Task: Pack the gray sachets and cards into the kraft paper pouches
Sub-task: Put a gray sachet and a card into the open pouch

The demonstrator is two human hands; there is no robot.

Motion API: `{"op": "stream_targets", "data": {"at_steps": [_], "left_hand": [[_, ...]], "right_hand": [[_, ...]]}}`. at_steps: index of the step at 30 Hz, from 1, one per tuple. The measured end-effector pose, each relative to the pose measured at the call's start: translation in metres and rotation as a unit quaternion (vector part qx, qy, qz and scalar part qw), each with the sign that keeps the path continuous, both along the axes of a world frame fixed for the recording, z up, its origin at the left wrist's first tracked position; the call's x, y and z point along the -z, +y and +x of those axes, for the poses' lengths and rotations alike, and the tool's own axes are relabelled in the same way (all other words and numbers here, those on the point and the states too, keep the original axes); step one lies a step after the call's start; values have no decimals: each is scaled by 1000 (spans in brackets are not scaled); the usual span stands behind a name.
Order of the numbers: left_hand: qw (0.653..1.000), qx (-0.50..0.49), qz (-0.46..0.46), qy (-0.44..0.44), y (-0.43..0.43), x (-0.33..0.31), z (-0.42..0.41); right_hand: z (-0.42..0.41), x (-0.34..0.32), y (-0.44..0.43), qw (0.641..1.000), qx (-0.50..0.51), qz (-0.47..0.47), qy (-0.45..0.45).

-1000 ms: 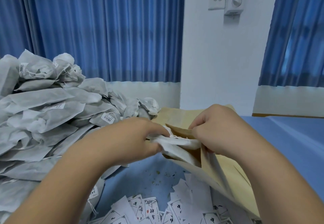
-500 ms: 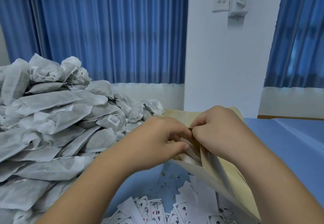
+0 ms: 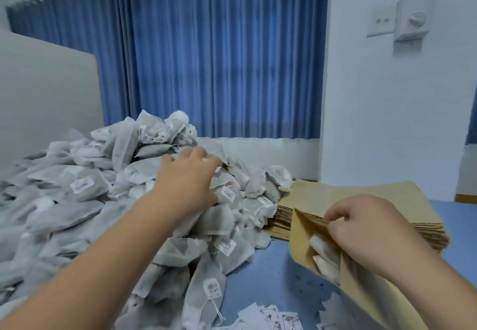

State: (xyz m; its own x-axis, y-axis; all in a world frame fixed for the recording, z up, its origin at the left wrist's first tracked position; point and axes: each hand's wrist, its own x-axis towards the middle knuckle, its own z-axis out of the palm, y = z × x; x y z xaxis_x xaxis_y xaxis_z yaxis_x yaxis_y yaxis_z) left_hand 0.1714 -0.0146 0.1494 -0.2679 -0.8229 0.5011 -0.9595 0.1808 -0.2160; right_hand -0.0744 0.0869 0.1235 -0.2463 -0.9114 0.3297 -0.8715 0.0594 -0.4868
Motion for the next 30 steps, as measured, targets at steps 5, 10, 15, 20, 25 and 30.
{"op": "stream_targets", "data": {"at_steps": [5, 10, 15, 20, 25, 30], "left_hand": [[980, -164, 108, -16, -30, -11, 42], [986, -147, 76, 37, -48, -2, 57], [980, -160, 95, 67, -58, 10, 55], [982, -117, 69, 132, -65, 3, 62], [977, -16, -29, 209, -52, -2, 62], [929, 207, -48, 303, -4, 0, 20]], "right_hand": [[6, 2, 0, 1000, -2, 16, 6], [7, 3, -1, 1000, -2, 15, 16], [10, 7, -3, 999, -10, 22, 28], [7, 7, -4, 1000, -10, 12, 16], [3, 6, -5, 1000, -2, -7, 8], [2, 6, -3, 1000, -8, -12, 5]]}}
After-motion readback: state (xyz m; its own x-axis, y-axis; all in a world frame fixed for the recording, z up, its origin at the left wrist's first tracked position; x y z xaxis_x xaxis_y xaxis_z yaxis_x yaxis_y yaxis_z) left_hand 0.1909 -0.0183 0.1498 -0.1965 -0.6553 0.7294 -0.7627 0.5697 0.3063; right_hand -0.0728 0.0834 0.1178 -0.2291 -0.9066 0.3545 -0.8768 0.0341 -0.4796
